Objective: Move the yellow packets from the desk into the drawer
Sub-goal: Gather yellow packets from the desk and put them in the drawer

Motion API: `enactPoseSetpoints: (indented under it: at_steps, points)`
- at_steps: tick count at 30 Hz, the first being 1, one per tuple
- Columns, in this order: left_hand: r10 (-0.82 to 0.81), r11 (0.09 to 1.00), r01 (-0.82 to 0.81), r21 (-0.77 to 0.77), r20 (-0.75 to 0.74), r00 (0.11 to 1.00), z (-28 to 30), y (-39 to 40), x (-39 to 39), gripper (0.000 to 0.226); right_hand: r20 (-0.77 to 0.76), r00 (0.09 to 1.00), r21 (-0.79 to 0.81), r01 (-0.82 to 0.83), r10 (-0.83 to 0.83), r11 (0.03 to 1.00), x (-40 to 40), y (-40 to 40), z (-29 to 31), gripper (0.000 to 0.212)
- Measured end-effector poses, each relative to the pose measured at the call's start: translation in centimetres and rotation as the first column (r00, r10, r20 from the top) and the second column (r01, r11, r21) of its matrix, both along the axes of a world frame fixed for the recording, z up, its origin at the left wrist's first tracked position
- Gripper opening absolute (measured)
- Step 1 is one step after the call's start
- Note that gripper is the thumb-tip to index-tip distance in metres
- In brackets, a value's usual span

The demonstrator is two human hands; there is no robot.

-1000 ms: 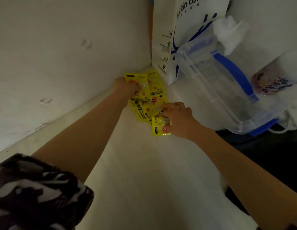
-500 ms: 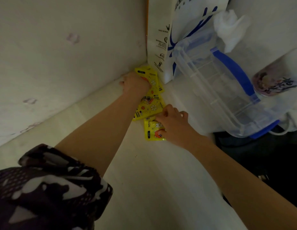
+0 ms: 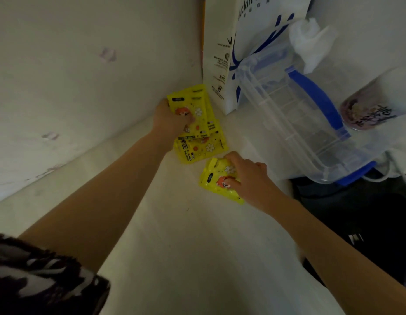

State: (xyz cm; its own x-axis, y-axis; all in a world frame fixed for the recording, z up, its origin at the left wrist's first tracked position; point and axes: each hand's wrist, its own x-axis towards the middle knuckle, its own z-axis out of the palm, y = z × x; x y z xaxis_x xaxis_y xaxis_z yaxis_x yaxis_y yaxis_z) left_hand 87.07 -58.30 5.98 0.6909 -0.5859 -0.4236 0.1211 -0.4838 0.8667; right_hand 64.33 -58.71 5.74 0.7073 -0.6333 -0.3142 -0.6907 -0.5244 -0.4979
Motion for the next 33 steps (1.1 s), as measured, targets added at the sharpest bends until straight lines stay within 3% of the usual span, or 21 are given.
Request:
enactPoseSetpoints:
  at_steps: [5,9,13,19,22,27,33]
  points:
    - [0.075,0.995,-0.078,-0.055,-0.062,0.995,0.6,4.5,2.0,0.053,0.063,0.995,0.113,0.068,-0.075,0.991,0.9,-1.0,1.8,0.063]
    - [0.083,0.992,-0.099,-0.08,-0.184,0.979,0.6,7.3,3.6,0.052,0.046,0.999,0.013,-0.016,0.015,1.0,3.2,-2.4,2.0,0.039]
    - [-0.028,0.998,0.013,-0.065,-0.232,0.972,0.7,8.3,3.9,0.038,0.034,0.996,-0.013,-0.076,0.077,0.997,6.0,-3.9,1.7,0.048]
    - [-0.155,0.988,0.148,-0.05,-0.163,0.974,0.6,7.2,3.4,0.03,-0.154,0.963,0.004,-0.222,0.22,0.975,7.7,-5.0,0.5,0.06]
    - [-0.152,0.988,0.148,-0.041,-0.141,0.978,0.7,6.1,3.0,0.032,-0.182,0.965,-0.024,-0.196,0.189,0.98,6.6,-4.6,-0.3,0.061]
    - [-0.246,0.969,0.246,-0.006,-0.065,0.967,0.5,4.4,1.9,0.026,-0.193,0.976,-0.111,-0.123,0.1,0.986,3.9,-3.7,-0.8,0.043]
    - [-0.501,0.865,0.495,0.088,0.068,0.863,0.4,2.4,-0.6,0.023,-0.179,0.982,-0.089,-0.073,0.057,0.993,0.9,-2.1,-0.7,0.034]
